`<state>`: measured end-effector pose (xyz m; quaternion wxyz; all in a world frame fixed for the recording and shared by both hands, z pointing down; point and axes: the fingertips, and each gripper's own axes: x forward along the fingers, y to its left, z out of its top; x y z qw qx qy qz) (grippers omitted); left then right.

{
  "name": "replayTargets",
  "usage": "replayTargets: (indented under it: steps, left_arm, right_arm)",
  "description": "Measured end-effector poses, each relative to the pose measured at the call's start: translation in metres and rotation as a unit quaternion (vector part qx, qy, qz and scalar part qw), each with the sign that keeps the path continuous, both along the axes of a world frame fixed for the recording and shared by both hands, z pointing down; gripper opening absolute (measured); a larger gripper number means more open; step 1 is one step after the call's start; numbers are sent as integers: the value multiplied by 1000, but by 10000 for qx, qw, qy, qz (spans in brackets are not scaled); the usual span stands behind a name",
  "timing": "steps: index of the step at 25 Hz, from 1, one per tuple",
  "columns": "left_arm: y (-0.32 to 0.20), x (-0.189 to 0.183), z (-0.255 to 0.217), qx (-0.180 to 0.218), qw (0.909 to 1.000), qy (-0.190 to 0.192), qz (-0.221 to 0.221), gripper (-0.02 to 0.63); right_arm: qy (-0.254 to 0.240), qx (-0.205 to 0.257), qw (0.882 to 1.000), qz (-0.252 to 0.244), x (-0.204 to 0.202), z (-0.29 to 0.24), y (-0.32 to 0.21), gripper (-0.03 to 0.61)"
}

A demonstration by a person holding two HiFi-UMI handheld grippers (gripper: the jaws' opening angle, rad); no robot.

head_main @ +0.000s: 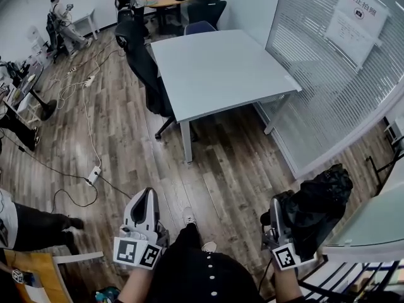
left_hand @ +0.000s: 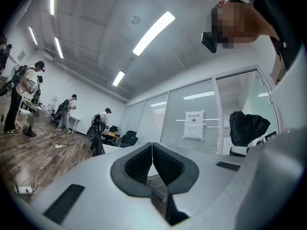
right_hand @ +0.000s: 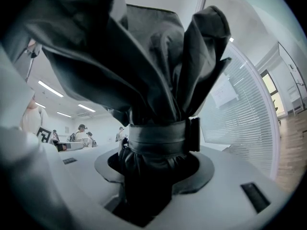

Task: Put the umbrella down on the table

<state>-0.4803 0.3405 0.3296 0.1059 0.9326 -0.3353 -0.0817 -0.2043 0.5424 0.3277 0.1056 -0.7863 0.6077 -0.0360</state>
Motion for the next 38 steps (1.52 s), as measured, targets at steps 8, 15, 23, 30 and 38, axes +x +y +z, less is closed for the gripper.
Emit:
replayTargets:
  steps: [8, 15, 23, 30, 38]
  left_arm:
    - [-28, 12, 4, -40, 10000, 12, 45, 17]
    - [-55, 35, -2, 4, 9999, 68, 130, 17]
    - [-88, 56, -5, 12, 9997, 140, 177, 17]
    - [-118, 71, -10, 48, 9995, 198, 240, 17]
    - [-153, 87, -15, 110, 9988, 301, 373, 17]
  right_arm:
    - [-9, -40, 10000, -13, 10, 2, -27, 241]
    - [22, -22, 10000, 45, 28, -4, -49, 241]
    - [47, -7, 9999, 144, 48, -9, -77, 241]
    - [102, 59, 9997, 196, 60, -16, -106, 241]
    - [190, 128, 9992, 324, 69, -24, -133, 241]
